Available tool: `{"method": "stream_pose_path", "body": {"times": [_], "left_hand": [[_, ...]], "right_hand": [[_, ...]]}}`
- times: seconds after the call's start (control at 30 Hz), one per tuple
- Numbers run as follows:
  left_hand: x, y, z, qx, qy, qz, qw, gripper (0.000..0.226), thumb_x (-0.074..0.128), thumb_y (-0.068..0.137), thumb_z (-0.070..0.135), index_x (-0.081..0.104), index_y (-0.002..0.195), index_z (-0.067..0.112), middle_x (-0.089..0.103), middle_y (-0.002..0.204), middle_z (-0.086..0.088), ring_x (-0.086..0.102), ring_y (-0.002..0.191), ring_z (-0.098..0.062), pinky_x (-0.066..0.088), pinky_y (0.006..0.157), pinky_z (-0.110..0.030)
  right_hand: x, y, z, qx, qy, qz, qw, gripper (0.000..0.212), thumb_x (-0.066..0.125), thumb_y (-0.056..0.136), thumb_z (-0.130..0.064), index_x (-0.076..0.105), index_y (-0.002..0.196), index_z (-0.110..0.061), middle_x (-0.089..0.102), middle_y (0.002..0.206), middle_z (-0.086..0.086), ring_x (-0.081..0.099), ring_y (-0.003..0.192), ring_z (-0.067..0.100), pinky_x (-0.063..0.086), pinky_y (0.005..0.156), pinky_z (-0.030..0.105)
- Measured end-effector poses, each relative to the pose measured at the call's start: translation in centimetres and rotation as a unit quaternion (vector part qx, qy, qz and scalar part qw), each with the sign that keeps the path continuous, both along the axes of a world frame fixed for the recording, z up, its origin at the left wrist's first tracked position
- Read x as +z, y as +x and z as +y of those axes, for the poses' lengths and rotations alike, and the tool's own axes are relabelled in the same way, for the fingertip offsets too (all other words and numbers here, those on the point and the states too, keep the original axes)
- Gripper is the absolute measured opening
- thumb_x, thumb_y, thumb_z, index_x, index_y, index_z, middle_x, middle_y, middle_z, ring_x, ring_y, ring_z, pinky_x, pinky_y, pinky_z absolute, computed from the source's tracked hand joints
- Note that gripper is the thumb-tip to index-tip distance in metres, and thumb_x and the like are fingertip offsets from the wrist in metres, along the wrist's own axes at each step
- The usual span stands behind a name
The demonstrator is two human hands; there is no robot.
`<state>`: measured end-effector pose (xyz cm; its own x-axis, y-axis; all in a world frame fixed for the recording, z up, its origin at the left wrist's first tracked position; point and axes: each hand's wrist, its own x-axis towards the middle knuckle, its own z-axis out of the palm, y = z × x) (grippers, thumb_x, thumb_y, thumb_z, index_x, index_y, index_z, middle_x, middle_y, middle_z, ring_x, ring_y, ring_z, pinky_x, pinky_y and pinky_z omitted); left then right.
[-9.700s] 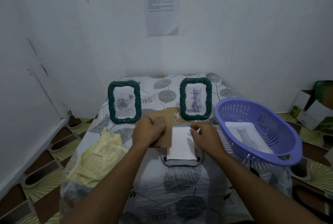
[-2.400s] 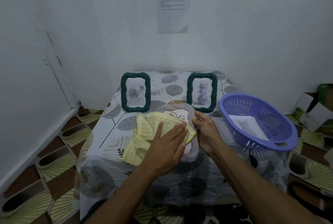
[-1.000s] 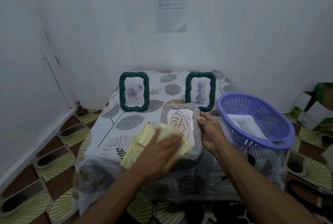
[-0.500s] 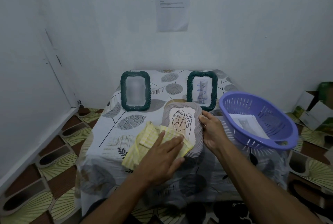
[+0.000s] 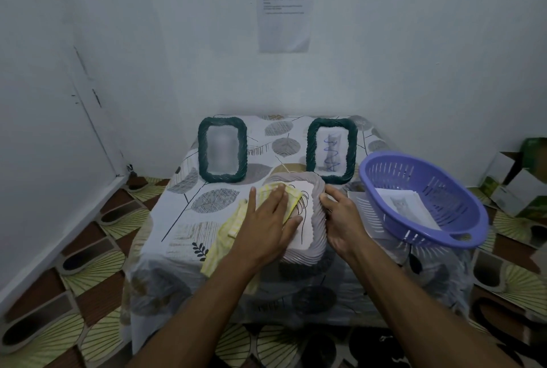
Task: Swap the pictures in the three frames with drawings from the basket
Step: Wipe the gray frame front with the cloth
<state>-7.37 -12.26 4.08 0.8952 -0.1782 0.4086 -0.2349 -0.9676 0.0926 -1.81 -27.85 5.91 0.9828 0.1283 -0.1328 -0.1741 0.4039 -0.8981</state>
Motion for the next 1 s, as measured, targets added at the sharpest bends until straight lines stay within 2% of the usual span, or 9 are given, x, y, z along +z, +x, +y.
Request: {"method": "stream_pose_path", "body": {"times": [0.07, 0.13, 0.27, 0.4, 0.6, 0.7, 0.83, 0.9, 1.0], "left_hand": [[0.0, 0.2, 0.0, -0.007, -0.008, 0.004, 1.000, 0.094, -0.013, 0.086, 0.065, 0.029, 0.147, 0.007, 0.019, 0.159, -0.008, 0.013, 0.147, -0.015, -0.018, 0.115, -0.047], [-0.3, -0.6, -0.1, -0.041, -0.010, 0.006, 0.999, 0.089, -0.009, 0.090, 0.062, 0.033, 0.145, 0.006, 0.025, 0.157, -0.010, 0.018, 0.146, -0.017, -0.015, 0.116, -0.045], [-1.8, -3.5, 0.5, -0.143, -0.007, -0.006, 0.990, 0.062, 0.019, 0.102, 0.048, 0.052, 0.133, 0.006, 0.044, 0.147, -0.005, 0.036, 0.138, -0.014, 0.005, 0.119, -0.045], [-2.3, -4.0, 2.0, -0.140, 0.011, -0.028, 0.990, 0.056, 0.026, 0.101, 0.045, 0.059, 0.124, 0.006, 0.054, 0.136, -0.005, 0.046, 0.130, -0.015, 0.013, 0.119, -0.043], [-2.0, -2.5, 2.9, -0.070, 0.050, -0.005, 0.996, 0.062, 0.020, 0.100, 0.053, 0.047, 0.139, 0.012, 0.037, 0.151, 0.000, 0.019, 0.146, -0.020, 0.008, 0.119, -0.045], [-1.7, -2.1, 2.1, -0.102, 0.048, 0.000, 0.994, 0.064, 0.018, 0.100, 0.055, 0.046, 0.140, 0.013, 0.033, 0.154, 0.001, 0.017, 0.146, -0.018, 0.007, 0.119, -0.043], [-1.9, -2.4, 1.9, -0.132, 0.076, -0.012, 0.988, 0.060, 0.024, 0.101, 0.052, 0.048, 0.138, 0.012, 0.035, 0.153, 0.000, 0.021, 0.145, -0.016, 0.012, 0.118, -0.045], [-2.0, -2.2, 2.3, -0.099, 0.074, -0.010, 0.992, 0.062, 0.021, 0.101, 0.054, 0.041, 0.143, 0.012, 0.030, 0.155, 0.000, 0.016, 0.147, -0.016, 0.011, 0.118, -0.046], [-2.3, -1.7, 2.9, -0.048, 0.003, 0.011, 0.999, 0.071, 0.012, 0.098, 0.059, 0.022, 0.151, 0.012, 0.011, 0.160, 0.001, 0.002, 0.148, -0.013, 0.004, 0.119, -0.042]], "right_hand": [[0.0, 0.1, 0.0, -0.004, -0.006, 0.005, 1.000, 0.029, 0.039, 0.099, 0.001, 0.061, 0.118, -0.002, 0.067, 0.112, 0.023, 0.066, 0.096, 0.033, 0.056, 0.084, 0.043], [-0.1, 0.3, -0.2, -0.016, 0.005, 0.017, 1.000, 0.030, 0.040, 0.098, 0.001, 0.060, 0.120, 0.000, 0.067, 0.112, 0.024, 0.066, 0.097, 0.035, 0.057, 0.080, 0.043], [-0.4, 1.8, -1.1, -0.059, 0.032, 0.044, 0.997, 0.033, 0.040, 0.099, 0.000, 0.055, 0.128, 0.001, 0.064, 0.119, 0.024, 0.063, 0.103, 0.038, 0.055, 0.083, 0.046], [-0.7, 2.3, -1.0, -0.069, 0.016, 0.051, 0.996, 0.033, 0.042, 0.098, -0.001, 0.056, 0.128, -0.002, 0.064, 0.120, 0.023, 0.063, 0.108, 0.038, 0.052, 0.092, 0.051], [-1.0, 1.9, -0.7, -0.060, -0.004, 0.040, 0.997, 0.031, 0.041, 0.098, 0.000, 0.058, 0.124, -0.001, 0.066, 0.116, 0.023, 0.063, 0.107, 0.040, 0.051, 0.093, 0.053], [-0.7, 1.6, -0.5, -0.048, -0.010, 0.028, 0.998, 0.030, 0.041, 0.098, 0.000, 0.060, 0.121, 0.000, 0.067, 0.113, 0.023, 0.065, 0.103, 0.040, 0.054, 0.088, 0.052], [-0.4, 1.8, -1.1, -0.051, -0.007, 0.027, 0.998, 0.031, 0.042, 0.098, 0.001, 0.059, 0.124, -0.001, 0.067, 0.116, 0.021, 0.065, 0.104, 0.037, 0.055, 0.083, 0.045], [-0.2, 1.7, -1.3, -0.053, -0.011, 0.028, 0.998, 0.032, 0.041, 0.099, 0.000, 0.058, 0.125, -0.002, 0.067, 0.115, 0.021, 0.066, 0.100, 0.034, 0.056, 0.080, 0.043], [0.0, 1.8, -1.4, -0.061, -0.009, 0.027, 0.998, 0.032, 0.041, 0.099, 0.000, 0.057, 0.126, -0.004, 0.068, 0.113, 0.018, 0.067, 0.093, 0.029, 0.057, 0.075, 0.039]]}}
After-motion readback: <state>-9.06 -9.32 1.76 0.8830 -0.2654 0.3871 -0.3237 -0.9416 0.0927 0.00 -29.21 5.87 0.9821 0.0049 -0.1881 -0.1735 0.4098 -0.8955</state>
